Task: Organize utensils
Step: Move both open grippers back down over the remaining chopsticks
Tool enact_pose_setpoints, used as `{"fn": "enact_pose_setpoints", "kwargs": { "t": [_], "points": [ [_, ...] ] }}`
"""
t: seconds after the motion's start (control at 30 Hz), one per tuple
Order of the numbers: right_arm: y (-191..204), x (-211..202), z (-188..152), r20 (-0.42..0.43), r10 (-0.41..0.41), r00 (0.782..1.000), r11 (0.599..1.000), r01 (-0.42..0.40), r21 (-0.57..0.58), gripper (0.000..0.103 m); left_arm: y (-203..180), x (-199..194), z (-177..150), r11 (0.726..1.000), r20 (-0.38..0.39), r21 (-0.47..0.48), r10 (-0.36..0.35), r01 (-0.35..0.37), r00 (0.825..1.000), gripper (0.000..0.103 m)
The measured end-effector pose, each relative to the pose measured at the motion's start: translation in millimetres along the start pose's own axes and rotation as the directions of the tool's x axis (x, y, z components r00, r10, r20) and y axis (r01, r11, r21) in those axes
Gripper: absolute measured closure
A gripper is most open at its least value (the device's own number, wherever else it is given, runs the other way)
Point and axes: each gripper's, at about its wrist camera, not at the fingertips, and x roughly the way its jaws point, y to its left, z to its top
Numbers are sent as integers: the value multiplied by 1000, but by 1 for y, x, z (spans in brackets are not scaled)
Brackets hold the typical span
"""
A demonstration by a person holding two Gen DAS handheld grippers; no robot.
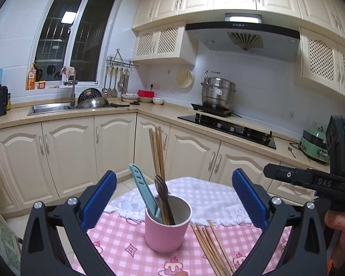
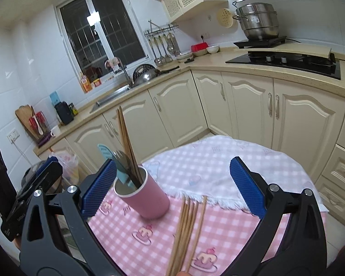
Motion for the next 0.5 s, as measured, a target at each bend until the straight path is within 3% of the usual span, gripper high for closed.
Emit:
{"fn": "enact_pose_setpoints", "kwargs": {
  "t": [0.3, 0.4, 0.5],
  "points": [
    [-17, -1, -10, -94, -49, 994, 999, 49, 0, 6, -11, 9, -18, 1000, -132, 10, 10, -9, 991, 5],
    [-22, 0, -15, -132, -66, 989, 998, 66, -6, 6, -11, 16, -26, 1000, -196, 12, 15, -13, 981, 5],
    [-26, 4, -21, -172, -72, 982, 997, 72, -7, 6, -12, 26, -36, 1000, -283, 18, 24, -19, 959, 5]
  ]
}}
